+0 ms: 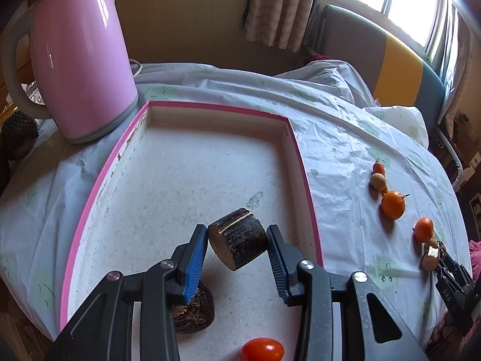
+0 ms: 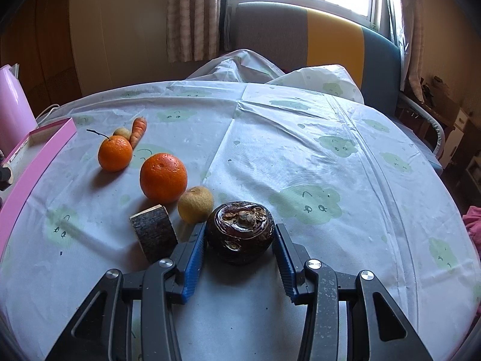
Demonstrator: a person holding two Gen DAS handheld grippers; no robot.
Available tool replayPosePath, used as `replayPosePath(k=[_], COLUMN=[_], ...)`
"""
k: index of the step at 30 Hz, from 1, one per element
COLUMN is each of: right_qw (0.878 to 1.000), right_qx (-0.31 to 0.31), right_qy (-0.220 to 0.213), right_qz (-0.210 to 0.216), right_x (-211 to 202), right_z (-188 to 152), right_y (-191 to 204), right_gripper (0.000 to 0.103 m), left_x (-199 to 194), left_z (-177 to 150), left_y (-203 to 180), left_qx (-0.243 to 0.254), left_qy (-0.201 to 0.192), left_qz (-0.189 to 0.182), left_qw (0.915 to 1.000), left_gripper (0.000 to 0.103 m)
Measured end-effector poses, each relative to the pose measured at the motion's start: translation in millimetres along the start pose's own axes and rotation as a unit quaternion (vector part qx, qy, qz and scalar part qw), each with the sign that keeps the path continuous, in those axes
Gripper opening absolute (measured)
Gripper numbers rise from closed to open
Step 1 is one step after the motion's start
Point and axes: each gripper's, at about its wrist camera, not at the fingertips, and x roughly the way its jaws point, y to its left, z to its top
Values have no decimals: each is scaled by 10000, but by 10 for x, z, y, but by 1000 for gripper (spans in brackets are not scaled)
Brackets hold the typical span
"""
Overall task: Organize fruits
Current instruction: 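Carry the yam slice into the pink tray and open the left gripper, then carry the glossy root into the pink tray and open the right gripper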
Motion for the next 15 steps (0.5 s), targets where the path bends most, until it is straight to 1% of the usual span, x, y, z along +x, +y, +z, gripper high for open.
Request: replayPosePath(k=[8,12,15], right_qw=[10000,10000,10000], right_qx=[-12,-16,-22], right_qy=[0,2,2], right_qz=[-18,-20,-26], right_x=[-5,-6,-10], right_z=[-2,0,-2], right_y=[11,9,5], right_gripper=[45,45,45], left_x=[50,-34,-108], left_z=[-75,-95,-96], left_y=[2,-6,-11], left_qx=[-43,-24,-33], left_qy=[81,-26,-78], left_qz=[49,66,50], left_qw=[9999,10000,10000], left_gripper=[41,48,49])
